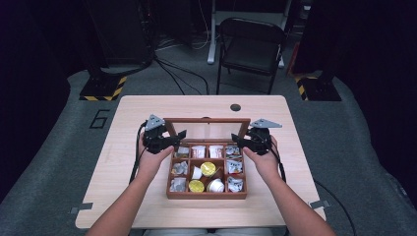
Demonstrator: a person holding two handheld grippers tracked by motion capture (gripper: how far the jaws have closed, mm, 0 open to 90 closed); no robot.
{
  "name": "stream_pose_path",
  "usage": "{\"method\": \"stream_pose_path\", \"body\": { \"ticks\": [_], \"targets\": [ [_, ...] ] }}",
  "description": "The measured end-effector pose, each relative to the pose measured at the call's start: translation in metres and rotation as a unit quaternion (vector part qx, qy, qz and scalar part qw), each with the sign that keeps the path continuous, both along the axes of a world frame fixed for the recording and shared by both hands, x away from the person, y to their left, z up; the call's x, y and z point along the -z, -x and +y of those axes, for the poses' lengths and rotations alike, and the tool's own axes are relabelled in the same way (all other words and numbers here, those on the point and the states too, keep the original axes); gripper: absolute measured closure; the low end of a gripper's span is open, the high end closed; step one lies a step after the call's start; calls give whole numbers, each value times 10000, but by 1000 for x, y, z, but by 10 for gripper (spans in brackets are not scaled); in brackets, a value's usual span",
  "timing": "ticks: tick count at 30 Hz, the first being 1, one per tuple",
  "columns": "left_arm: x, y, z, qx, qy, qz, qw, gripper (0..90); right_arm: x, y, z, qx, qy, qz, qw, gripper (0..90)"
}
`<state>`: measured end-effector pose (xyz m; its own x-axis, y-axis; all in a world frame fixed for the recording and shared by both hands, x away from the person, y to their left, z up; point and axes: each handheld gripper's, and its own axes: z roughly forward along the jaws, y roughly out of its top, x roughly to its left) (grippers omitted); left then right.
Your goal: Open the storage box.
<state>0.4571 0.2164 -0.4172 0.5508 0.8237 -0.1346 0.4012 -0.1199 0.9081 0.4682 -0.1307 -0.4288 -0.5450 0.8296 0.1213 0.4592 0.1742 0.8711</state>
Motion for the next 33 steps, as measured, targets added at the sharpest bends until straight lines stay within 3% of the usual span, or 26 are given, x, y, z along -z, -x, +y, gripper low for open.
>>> {"method": "stream_pose_path", "body": {
  "ticks": [13, 18, 26, 33],
  "targets": [
    [19, -12, -5, -114, -207, 170, 9996, 318, 1, -3, 1, 58, -58, -40, 10000, 434],
    [25, -13, -6, -220, -68, 36, 9997, 315, 1, -5, 0, 100, -77, -87, 9999, 432],
    [37, -19, -6, -223, -60, 171, 9996, 312, 7, -7, 2, 115, 10, -26, 9999, 422],
    [40, -21, -6, -248, -26, 207, 9995, 312, 21, -9, 0, 212, -97, 72, 9997, 417]
  ]
}}
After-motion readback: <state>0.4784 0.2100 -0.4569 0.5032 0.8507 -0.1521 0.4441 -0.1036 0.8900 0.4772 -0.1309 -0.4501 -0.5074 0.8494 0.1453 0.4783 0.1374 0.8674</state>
